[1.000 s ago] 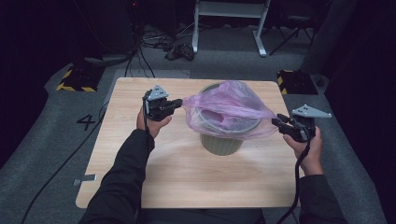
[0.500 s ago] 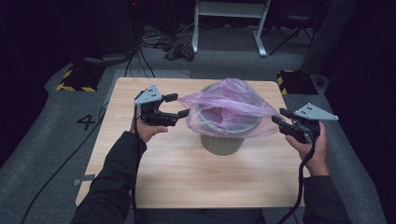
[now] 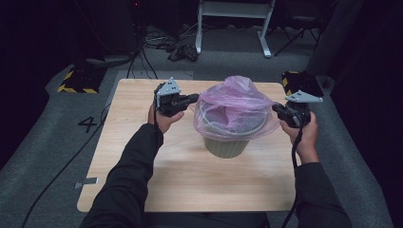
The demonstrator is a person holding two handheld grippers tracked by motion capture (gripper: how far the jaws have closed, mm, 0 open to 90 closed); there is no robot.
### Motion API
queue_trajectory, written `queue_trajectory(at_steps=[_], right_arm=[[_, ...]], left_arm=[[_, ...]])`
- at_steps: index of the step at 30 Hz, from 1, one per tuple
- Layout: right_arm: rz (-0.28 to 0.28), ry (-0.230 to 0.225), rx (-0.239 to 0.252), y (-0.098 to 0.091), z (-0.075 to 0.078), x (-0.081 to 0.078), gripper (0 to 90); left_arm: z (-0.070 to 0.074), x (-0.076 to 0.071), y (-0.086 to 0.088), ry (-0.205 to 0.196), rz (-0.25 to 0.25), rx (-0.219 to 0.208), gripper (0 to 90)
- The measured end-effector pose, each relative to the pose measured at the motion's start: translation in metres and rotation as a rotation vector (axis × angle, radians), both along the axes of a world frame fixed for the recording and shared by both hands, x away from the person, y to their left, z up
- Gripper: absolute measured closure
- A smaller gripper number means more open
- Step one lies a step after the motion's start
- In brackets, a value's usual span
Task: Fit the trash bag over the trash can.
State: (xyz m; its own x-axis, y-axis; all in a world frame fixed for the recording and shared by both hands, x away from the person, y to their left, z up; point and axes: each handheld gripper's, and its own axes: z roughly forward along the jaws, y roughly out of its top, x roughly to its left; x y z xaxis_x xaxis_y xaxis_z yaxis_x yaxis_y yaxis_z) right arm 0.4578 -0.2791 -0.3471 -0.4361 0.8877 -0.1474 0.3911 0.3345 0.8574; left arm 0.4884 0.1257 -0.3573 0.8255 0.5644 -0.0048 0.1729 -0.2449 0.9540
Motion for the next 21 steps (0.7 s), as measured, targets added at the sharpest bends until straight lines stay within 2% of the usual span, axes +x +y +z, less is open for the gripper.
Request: queue_trajectory(at_steps=[3,4,5,6,10,12,16,19,21], right_arm=[[0.01,0.007,0.012,0.001,-0.004,0.006,89.1],[0.03,0.017,0.05,0.001,-0.007,0.011,89.2],[0.03,0.017,0.05,0.001,-0.007,0.011,89.2],[0.059,0.018,0.077,0.003,-0.009,0.013,89.3],[0.097,0.023,0.102,0.008,-0.013,0.015,89.6],[0.103,0.028,0.105,0.008,-0.015,0.016,89.6],[0.141,0.055,0.125,0.009,-0.021,0.016,90.0],[0.181,0.058,0.151,0.007,-0.023,0.013,90.0],[0.22,0.068,0.172,0.005,-0.024,0.008,90.0]], left_arm=[[-0.003,0.004,-0.001,-0.002,0.016,-0.002,90.0],[-0.004,0.006,-0.002,-0.001,0.022,0.001,90.0],[-0.005,0.007,-0.003,0.001,0.029,0.0,90.0],[-0.006,0.009,-0.003,0.011,0.028,-0.005,90.0],[-0.01,0.013,-0.007,0.021,0.02,0.001,90.0],[-0.011,0.013,-0.008,0.025,0.019,-0.008,90.0],[-0.013,0.012,-0.005,0.036,0.002,-0.014,90.0],[-0.013,0.009,0.001,0.048,-0.054,-0.019,90.0],[-0.012,0.003,0.005,0.045,-0.086,-0.005,90.0]])
